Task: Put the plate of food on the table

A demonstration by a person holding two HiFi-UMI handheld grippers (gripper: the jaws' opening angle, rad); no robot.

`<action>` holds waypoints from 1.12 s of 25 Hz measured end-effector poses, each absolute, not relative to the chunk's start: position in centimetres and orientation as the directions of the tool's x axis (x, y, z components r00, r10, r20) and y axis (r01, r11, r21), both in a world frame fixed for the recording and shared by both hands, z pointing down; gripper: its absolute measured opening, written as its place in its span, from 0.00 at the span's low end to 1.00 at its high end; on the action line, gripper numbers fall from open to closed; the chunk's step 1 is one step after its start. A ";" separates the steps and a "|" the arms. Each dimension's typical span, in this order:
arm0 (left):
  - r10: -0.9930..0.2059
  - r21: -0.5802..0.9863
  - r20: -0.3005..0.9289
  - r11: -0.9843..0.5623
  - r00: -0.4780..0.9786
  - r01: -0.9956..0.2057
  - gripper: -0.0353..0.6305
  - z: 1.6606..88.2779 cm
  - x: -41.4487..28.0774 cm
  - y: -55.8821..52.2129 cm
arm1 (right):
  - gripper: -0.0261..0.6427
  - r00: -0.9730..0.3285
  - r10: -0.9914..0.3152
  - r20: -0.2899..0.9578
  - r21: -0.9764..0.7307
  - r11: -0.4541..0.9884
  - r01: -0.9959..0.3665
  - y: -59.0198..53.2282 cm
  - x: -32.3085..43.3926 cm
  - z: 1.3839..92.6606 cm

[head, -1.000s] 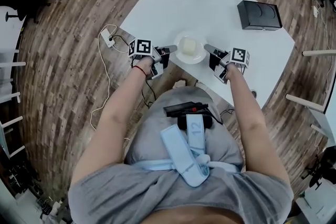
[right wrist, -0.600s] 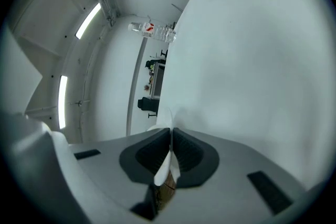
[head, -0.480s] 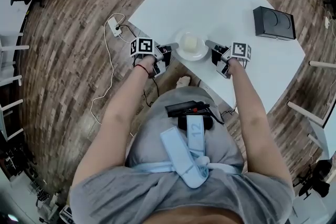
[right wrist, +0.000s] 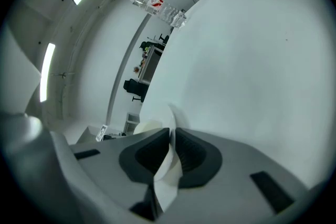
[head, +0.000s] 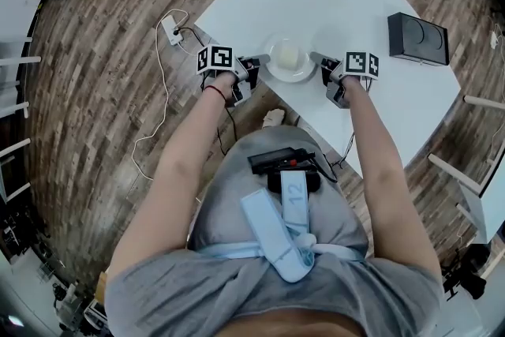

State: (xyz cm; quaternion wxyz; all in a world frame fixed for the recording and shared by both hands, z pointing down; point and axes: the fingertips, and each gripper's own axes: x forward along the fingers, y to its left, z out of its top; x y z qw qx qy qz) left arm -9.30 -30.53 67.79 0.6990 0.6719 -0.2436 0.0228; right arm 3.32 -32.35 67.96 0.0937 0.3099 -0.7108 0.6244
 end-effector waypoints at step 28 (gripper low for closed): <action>-0.161 0.856 0.513 0.017 0.843 -0.517 0.15 68.7 -8.7 -32.0 | 0.10 -0.699 -0.391 0.599 -0.734 0.080 -0.674 -33.8 4.5 65.5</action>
